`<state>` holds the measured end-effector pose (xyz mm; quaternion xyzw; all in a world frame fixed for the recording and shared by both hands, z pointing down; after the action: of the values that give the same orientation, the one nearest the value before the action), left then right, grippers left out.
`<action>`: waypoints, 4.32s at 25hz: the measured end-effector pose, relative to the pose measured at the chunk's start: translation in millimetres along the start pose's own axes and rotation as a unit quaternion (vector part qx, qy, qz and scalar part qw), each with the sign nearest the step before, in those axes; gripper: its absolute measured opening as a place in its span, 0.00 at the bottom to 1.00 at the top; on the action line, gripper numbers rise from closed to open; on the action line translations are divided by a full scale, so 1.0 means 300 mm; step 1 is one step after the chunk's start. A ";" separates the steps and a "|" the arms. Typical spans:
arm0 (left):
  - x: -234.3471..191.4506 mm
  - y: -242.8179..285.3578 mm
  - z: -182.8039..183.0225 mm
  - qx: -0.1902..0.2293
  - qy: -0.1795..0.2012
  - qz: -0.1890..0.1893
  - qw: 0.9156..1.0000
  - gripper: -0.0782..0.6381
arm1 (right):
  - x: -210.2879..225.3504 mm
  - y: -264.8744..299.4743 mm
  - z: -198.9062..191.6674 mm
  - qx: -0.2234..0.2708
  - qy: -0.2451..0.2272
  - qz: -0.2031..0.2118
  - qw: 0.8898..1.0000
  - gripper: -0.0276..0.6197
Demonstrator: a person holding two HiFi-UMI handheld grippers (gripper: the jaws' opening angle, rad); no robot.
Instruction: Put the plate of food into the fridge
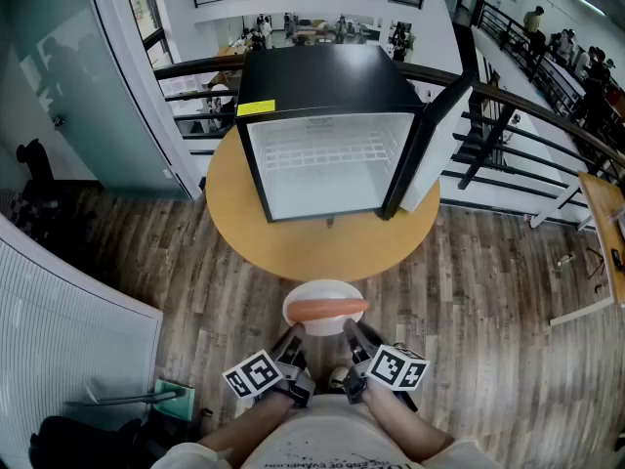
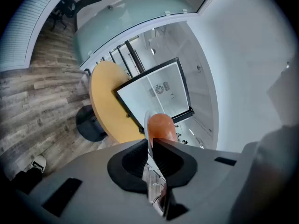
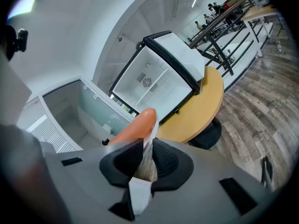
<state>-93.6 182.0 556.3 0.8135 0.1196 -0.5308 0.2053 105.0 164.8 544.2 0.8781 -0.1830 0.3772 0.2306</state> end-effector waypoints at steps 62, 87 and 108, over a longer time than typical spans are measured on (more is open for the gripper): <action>-0.023 0.487 0.334 -0.009 -0.005 -0.009 1.000 0.17 | 0.032 0.520 0.277 0.009 0.001 -0.005 1.000 0.16; 0.247 0.805 0.492 0.030 0.020 -0.028 0.999 0.17 | -0.008 0.720 0.683 0.029 0.002 0.051 0.998 0.15; 0.282 1.112 0.694 0.040 0.009 -0.031 0.999 0.17 | -0.015 1.011 0.890 0.066 -0.015 0.032 0.997 0.15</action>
<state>-91.0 -211.9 474.9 0.8218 0.1255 -0.5337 0.1550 106.2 -230.3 459.2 0.8909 -0.1890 0.3820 0.1569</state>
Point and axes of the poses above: the fingertips, and each gripper's own axes: y forward along the fingers, x to its right, z out of its top, the point moved 7 cm from there along -y, backward along the fingers, and after that the axes turned 7 degrees about x, right-handed, at the moved point
